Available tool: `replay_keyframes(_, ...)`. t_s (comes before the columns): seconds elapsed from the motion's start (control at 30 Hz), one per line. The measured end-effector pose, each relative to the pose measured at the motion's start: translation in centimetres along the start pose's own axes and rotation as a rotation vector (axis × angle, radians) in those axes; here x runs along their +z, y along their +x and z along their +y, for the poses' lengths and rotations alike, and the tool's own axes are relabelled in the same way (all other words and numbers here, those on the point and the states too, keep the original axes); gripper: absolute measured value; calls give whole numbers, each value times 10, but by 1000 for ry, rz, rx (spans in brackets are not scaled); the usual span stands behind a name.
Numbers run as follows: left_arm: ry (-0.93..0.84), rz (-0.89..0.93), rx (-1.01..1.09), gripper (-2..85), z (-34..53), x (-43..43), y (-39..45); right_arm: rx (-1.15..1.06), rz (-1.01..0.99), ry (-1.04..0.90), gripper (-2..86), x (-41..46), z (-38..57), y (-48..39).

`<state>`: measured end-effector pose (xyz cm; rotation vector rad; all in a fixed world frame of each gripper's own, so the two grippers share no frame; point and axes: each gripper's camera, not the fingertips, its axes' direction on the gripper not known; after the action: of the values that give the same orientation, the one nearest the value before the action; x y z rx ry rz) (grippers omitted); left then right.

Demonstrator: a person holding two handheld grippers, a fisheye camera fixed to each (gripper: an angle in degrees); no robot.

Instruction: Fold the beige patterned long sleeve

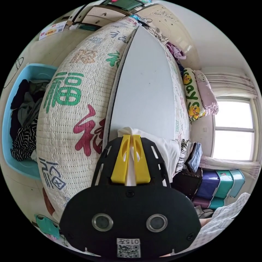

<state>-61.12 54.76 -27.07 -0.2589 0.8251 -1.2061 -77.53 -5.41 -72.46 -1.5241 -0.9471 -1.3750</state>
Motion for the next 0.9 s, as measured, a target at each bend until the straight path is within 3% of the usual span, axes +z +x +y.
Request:
replay_keyframes(0.13,57,21,76,-4,13,-25,23,-82,-173,67,1,-6,24,23)
replay_keyframes(0.3,122,-133,141,-5,39,-38,56,-212,-225,87,-3,33,50,41)
replay_keyframes(0.47,201,-160,186,-4,62,-36,82,-255,-368,125,-3,74,67,87)
replay_keyframes(0.67,248,-249,295,1,81,-41,130,-392,-296,204,-3,111,111,100)
replay_keyframes(0.9,294,-308,248,1,117,-81,189,-200,-423,215,16,148,181,137)
